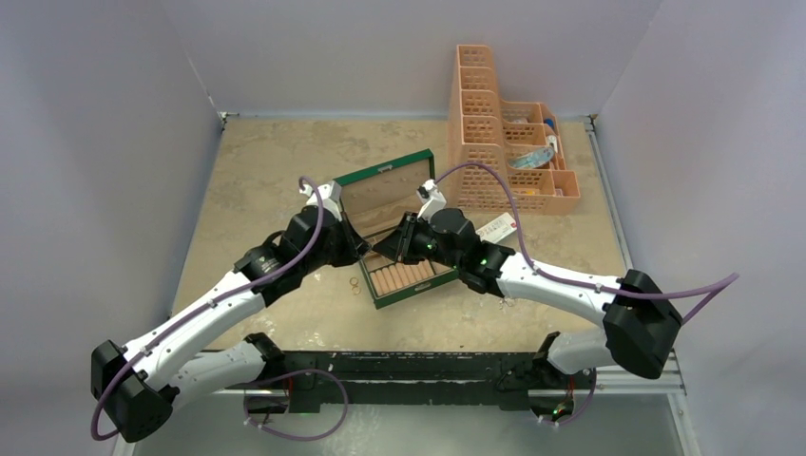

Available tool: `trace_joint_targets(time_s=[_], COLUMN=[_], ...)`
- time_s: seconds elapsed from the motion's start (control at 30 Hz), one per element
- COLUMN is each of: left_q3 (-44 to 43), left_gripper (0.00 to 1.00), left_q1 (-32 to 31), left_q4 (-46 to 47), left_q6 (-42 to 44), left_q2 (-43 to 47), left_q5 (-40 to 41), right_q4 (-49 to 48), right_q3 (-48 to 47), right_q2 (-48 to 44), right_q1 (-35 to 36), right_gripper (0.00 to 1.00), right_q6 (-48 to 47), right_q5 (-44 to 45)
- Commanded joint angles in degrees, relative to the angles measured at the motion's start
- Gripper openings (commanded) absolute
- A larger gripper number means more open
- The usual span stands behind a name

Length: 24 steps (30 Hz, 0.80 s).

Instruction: Organize the mixed jewelry

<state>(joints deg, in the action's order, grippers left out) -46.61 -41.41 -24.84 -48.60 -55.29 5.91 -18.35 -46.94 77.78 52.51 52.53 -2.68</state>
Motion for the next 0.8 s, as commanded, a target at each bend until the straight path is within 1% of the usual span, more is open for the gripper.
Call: trace_joint_targets(time_s=[0.0, 0.1, 0.23, 0.27, 0.3, 0.33, 0.4, 0.43, 0.47, 0.5, 0.6, 0.7, 0.77], left_q3=[-0.20, 0.09, 0.29, 0.32, 0.32, 0.32, -0.15, -0.48, -1.07, -1.67, -3.25, -4.40, -4.99], left_gripper=[0.00, 0.00, 0.00, 0.02, 0.07, 0.16, 0.41, 0.51, 0.58, 0.62, 0.69, 0.74, 0.75], left_q1=[-0.25, -0.26, -0.26, -0.25, -0.25, -0.31, -0.25, -0.25, -0.21, -0.19, -0.17, -0.17, -0.17], left_q4=[3.62, 3.95, 3.25, 3.03, 2.95, 2.93, 2.63, 2.59, 2.47, 2.41, 4.19, 7.52, 9.89], left_q6=[1.13, 0.93, 0.11, -0.13, -0.31, -0.42, -0.89, -1.01, -1.10, -1.15, -1.02, -1.51, -1.97], left_q2=[1.76, 1.98, 2.63, 2.99, 3.69, 4.31, 5.72, 6.44, 7.10, 7.69, 9.25, 10.67, 11.69], left_q5=[-1.69, -2.25, -1.68, -1.47, -1.44, -1.43, -1.27, -1.26, -1.32, -1.76, -5.02, -10.51, -13.45], right_q4=[-2.85, -3.36, -3.90, -4.11, -4.38, -4.53, -5.03, -6.05, -6.78, -7.38, -9.73, -14.65, -20.13], right_q3=[-1.94, -1.78, -1.44, -1.22, -0.88, -0.51, 0.57, 1.18, 1.50, 1.75, 1.89, 2.95, 4.90], right_q2=[-0.79, -0.75, -1.39, -1.75, -2.39, -2.97, -4.32, -5.15, -5.97, -6.85, -8.94, -10.79, -11.87], right_q1=[0.13, 0.14, 0.14, 0.14, 0.14, 0.14, 0.14, 0.06, 0.05, 0.00, -0.23, -1.92, -4.40], right_gripper=[0.18, 0.14, 0.00, 0.00, 0.00, 0.00, 0.00, 0.00, 0.00, 0.00, 0.00, 0.00, 0.00], right_q6=[-0.07, 0.15, 0.29, 0.44, 0.56, 0.63, 2.04, 2.42, 2.36, 2.28, 1.78, 3.81, 6.85], right_q5=[0.90, 1.01, 1.95, 2.39, 2.49, 2.57, 2.43, 2.49, 2.98, 3.55, 2.83, -1.77, -7.17])
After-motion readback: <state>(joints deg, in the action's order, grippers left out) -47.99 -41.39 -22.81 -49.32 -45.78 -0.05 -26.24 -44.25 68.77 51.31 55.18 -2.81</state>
